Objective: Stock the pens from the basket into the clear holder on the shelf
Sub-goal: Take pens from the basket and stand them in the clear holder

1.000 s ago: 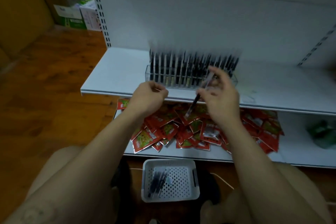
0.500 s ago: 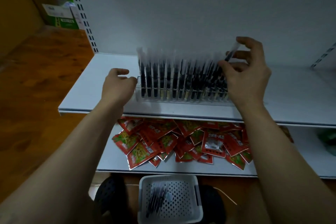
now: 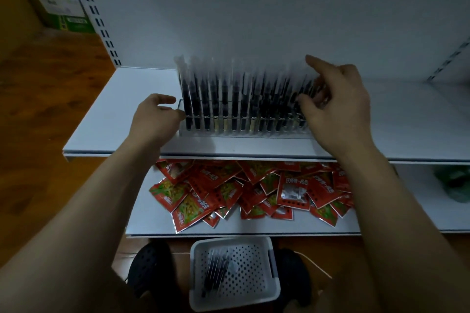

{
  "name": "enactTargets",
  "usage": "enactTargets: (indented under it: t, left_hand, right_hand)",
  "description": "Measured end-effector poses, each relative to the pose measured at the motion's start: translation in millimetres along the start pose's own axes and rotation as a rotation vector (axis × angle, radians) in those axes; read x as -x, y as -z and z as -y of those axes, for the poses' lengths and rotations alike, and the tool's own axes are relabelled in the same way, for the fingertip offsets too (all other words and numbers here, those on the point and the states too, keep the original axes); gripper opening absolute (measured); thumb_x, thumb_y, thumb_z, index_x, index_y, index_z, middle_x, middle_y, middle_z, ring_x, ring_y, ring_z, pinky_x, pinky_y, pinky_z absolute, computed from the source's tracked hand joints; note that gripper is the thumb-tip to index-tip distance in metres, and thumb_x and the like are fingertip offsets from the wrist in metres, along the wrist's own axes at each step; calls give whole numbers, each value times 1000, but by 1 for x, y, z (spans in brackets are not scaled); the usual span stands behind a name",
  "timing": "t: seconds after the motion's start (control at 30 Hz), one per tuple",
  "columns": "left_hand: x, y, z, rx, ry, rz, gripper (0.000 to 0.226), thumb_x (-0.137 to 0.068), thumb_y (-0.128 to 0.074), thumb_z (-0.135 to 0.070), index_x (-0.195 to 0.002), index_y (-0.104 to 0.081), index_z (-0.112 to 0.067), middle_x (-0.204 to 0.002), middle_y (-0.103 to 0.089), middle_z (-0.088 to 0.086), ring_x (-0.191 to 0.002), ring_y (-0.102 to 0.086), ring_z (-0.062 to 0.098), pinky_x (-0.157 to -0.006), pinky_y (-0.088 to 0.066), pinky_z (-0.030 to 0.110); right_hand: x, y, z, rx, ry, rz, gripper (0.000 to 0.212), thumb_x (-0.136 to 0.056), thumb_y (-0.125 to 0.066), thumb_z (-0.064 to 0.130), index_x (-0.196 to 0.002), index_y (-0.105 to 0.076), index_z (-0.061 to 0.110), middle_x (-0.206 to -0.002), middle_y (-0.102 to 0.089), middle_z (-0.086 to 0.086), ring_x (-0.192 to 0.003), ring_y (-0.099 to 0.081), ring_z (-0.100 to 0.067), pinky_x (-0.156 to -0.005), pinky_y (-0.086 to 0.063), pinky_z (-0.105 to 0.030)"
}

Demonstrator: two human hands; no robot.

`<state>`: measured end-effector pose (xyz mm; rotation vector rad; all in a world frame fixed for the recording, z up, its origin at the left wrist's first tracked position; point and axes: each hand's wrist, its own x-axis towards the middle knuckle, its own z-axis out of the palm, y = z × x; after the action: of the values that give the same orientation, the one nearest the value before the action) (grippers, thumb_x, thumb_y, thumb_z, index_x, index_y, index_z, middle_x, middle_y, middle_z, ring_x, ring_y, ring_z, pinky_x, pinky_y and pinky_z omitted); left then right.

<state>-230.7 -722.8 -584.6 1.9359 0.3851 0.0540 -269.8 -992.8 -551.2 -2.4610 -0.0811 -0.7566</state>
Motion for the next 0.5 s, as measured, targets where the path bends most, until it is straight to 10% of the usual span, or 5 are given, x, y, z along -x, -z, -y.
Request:
enactTargets:
  t: [0.2, 0.5]
  left_hand:
    - [37, 10, 1, -29, -33, -15, 42, -91, -64, -24, -130, -51, -18, -115, -56, 1, -98, -55, 22, -87, -51, 40]
    - [113, 14, 45, -164, -114, 132, 8, -90, -62, -23, -97, -66, -21, -91, -66, -4, -85, -62, 14, -69, -50, 29]
  right_hand:
    - [31, 0, 16, -129, -115, 137, 39, -89, -64, 14, -127, -60, 21, -90, -54, 3, -71, -52, -11, -74, -46, -24]
    - [103, -28, 39, -224, -213, 475, 17, -91, -64, 21, -107, -68, 24, -73, -58, 6, -62, -54, -11, -61, -47, -25]
